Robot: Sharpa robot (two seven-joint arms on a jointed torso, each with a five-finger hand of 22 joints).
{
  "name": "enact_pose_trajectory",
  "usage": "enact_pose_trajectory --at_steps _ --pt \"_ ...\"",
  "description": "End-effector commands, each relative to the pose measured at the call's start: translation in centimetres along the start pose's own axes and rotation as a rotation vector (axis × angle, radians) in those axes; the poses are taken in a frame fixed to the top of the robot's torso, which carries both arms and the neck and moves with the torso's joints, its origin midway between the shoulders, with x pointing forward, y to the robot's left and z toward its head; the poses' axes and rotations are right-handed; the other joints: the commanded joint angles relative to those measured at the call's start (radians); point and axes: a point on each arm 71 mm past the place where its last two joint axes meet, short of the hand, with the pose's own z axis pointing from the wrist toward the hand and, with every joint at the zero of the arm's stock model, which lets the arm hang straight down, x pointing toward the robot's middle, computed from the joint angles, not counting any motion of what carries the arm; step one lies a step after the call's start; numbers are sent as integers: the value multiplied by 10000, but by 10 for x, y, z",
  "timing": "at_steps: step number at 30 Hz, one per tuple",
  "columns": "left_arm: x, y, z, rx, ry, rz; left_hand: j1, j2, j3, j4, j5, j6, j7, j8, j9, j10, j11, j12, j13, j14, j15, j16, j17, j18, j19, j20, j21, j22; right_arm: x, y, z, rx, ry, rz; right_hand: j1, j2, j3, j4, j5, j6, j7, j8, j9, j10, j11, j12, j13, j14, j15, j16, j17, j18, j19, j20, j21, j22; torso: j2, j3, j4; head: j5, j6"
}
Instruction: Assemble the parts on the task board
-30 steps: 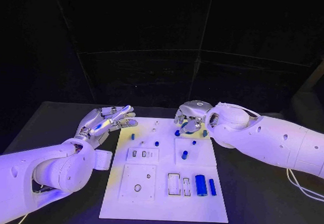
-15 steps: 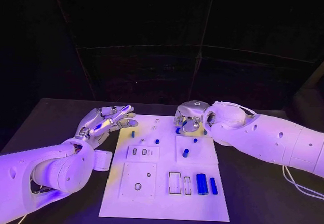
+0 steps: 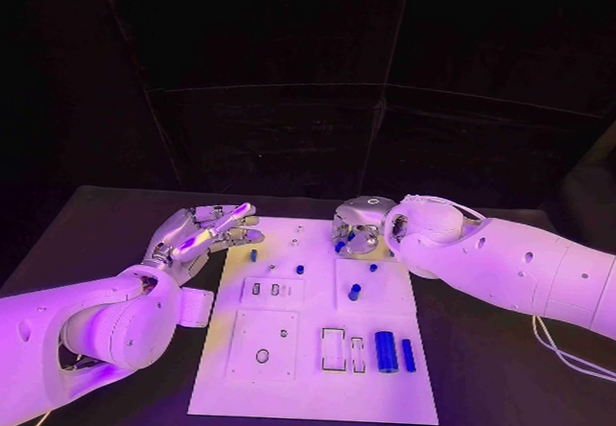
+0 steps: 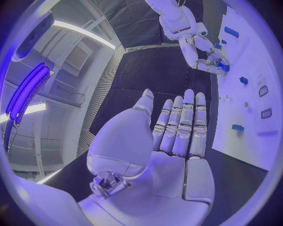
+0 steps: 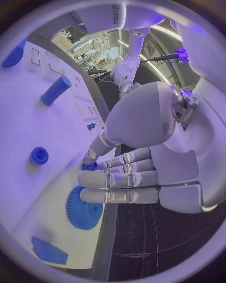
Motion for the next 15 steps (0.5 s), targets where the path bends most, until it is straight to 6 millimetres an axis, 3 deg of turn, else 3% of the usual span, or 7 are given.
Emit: enact_pose_trajectory --at_steps 1,10,15 --pt "2 -2 0 89 215 -32 72 18 -20 -67 20 4 54 -49 -11 -40 62 -50 -9 27 30 -27 15 134 77 -24 -23 -14 1 -1 0 -35 269 -11 -39 102 98 1 -13 81 -4 24 5 80 -11 -5 -13 196 -94 90 51 203 -43 -10 78 33 65 5 20 7 4" --pt "1 -2 0 72 207 -32 72 18 -20 -67 20 4 54 -49 -11 -40 62 -50 -9 27 30 -27 15 134 77 -24 -23 -14 1 -3 0 25 255 -11 -81 99 610 19 -67 283 -15 32 12 269 -36 -40 -10 78 -119 532 303 206 -126 -8 407 222 101 13 -5 10 15" --pt "1 -2 0 60 203 -30 71 19 -20 -73 20 0 57 -56 -11 -45 66 -58 -9 27 32 -35 16 133 82 -23 -25 -16 -3 -1 -1 -174 -227 20 1 241 995 53 -261 546 -37 108 41 507 -101 6 4 121 -187 1148 881 212 -127 -18 638 352 124 27 4 7 8"
